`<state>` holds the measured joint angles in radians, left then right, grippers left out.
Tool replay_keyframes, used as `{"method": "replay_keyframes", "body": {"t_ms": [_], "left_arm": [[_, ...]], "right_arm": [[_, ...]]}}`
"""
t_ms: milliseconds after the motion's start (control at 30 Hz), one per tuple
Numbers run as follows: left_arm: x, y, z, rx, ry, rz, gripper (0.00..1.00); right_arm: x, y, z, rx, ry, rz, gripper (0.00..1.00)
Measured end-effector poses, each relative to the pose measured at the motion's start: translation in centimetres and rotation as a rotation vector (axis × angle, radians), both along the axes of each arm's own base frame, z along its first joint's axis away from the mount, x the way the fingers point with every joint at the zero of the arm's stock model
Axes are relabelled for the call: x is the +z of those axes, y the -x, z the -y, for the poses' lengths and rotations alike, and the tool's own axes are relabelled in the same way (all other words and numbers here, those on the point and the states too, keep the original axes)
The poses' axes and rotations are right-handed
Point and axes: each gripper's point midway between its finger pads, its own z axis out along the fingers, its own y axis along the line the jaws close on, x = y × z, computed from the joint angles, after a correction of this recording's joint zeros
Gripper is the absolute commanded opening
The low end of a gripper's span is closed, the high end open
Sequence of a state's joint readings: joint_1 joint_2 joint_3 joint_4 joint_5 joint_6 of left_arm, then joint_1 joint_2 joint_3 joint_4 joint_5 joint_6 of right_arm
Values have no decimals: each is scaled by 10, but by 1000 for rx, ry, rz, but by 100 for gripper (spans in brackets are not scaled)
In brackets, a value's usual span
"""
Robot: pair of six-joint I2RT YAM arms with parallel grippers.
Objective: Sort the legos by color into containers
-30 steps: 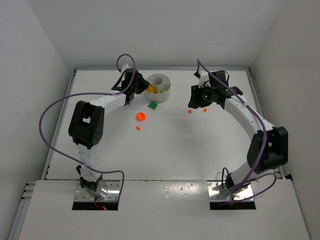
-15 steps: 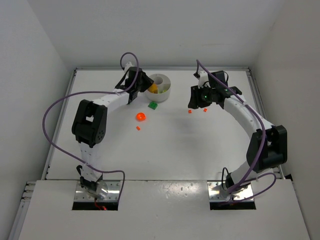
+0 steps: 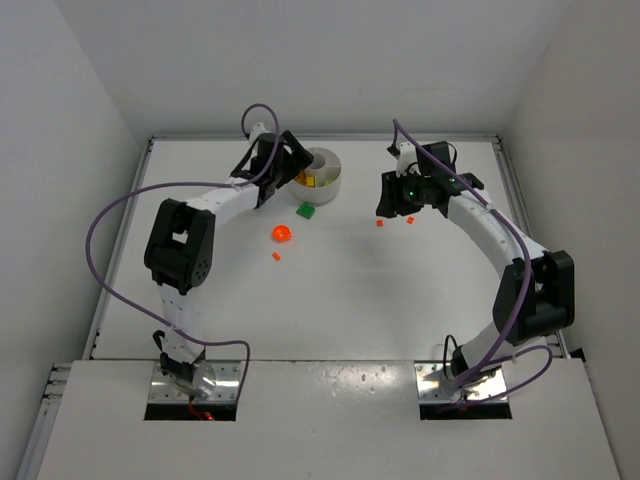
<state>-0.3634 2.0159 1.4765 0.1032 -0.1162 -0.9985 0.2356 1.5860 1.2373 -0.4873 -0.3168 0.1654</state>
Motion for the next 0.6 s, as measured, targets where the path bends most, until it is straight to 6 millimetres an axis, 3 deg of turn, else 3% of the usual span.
{"method": "replay_keyframes", "body": {"t_ms": [133, 267, 333, 400, 467, 500, 600], "left_arm": [[6, 1, -5, -11, -55, 23, 87], [29, 2, -13, -60, -120, 82, 88], [43, 1, -19, -109, -155, 121, 76], [57, -3, -33, -156, -198, 166, 45], [66, -8, -52, -189, -249, 208, 22], [69, -12, -63, -194, -275, 222, 3], [69, -20, -94, -196, -358, 225, 0]], "right_arm": [[0, 0, 0, 0, 0, 0, 42], [0, 0, 0, 0, 0, 0, 42], [0, 0, 0, 0, 0, 0, 42], [0, 0, 0, 0, 0, 0, 42], [0, 0, 0, 0, 0, 1, 42], [0, 0, 0, 0, 0, 1, 42], [0, 0, 0, 1, -1, 1, 42]]}}
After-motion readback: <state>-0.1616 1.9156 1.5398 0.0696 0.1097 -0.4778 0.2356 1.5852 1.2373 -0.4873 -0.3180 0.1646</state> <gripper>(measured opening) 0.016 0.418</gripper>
